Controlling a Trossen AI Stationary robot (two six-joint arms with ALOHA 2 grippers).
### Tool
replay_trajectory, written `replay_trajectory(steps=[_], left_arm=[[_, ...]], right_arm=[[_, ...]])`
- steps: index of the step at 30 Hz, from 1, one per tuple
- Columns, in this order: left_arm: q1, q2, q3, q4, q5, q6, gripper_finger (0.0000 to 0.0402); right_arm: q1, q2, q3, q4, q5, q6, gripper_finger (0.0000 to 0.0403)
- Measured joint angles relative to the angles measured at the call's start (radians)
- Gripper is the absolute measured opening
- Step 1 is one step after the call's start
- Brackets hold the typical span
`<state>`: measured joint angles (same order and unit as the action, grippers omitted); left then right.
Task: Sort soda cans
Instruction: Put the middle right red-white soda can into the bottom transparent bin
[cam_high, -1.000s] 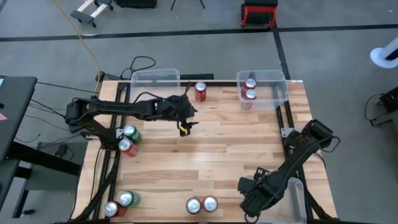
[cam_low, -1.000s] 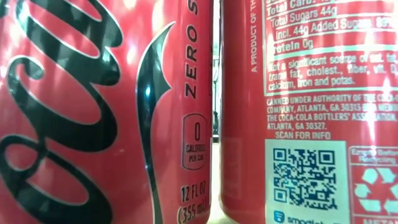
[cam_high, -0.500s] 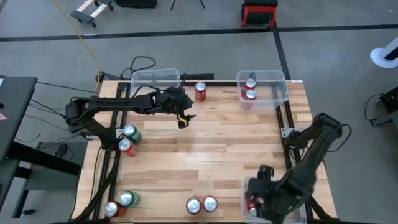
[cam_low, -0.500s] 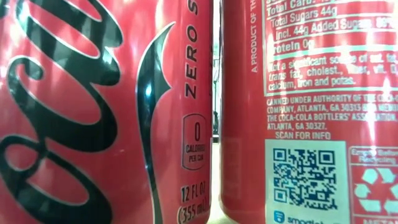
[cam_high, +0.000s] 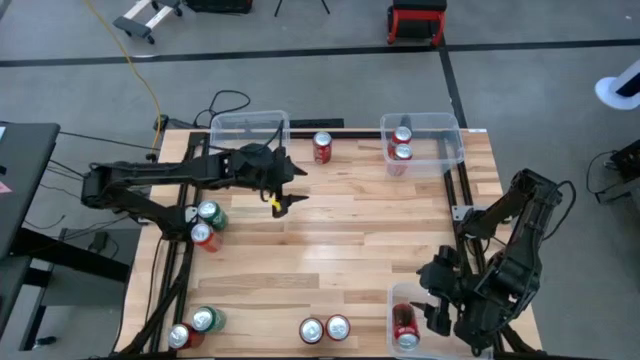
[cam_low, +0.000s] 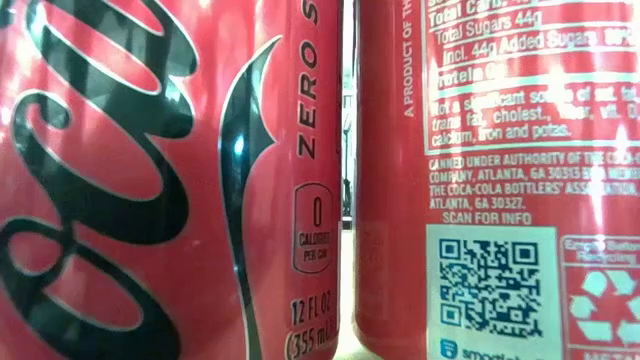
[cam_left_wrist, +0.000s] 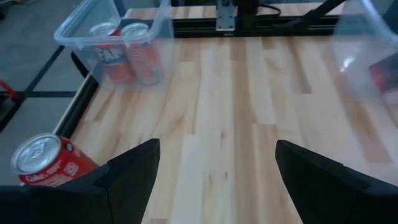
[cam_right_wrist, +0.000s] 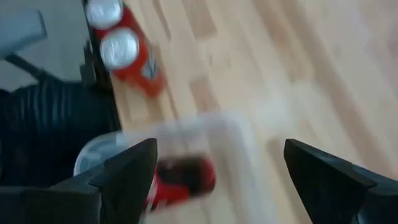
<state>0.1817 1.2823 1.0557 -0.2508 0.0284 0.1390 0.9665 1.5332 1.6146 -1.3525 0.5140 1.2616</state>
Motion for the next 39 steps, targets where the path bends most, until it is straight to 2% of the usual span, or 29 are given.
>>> replay_trajectory(steps=[3,6,14,20,27,33,39], left_arm=[[-0.018,-0.008,0.000,0.002,-0.001,-0.009,0.0316],[-0.037,-0.004,0.000,0.006,-0.003,-0.021,0.0316],[-0.088,0.044,0.000,0.022,-0.006,-0.023,0.0316],[-0.105,0.064,0.000,0.035,-0.008,-0.024,0.0316],[-0.110,0.080,0.000,0.040,-0.008,-0.024,0.0316],[-0.109,0.081,0.000,0.039,-0.015,-0.023,0.0316],[-0.109,0.081,0.000,0.039,-0.017,-0.036,0.0316]], right_arm=[[0.000,0.025,0.000,0.003,-0.058,0.037,0.0366],[0.000,0.058,0.000,0.002,-0.069,0.071,0.0356],[0.000,0.161,-0.001,0.047,-0.177,0.067,0.0322],[0.003,0.207,-0.001,0.071,-0.244,0.064,0.0316],[0.002,0.223,-0.001,0.151,-0.256,-0.004,0.0315],[-0.006,0.223,-0.001,0.149,-0.257,-0.021,0.0315],[-0.035,0.223,-0.001,0.099,-0.264,0.079,0.0315]])
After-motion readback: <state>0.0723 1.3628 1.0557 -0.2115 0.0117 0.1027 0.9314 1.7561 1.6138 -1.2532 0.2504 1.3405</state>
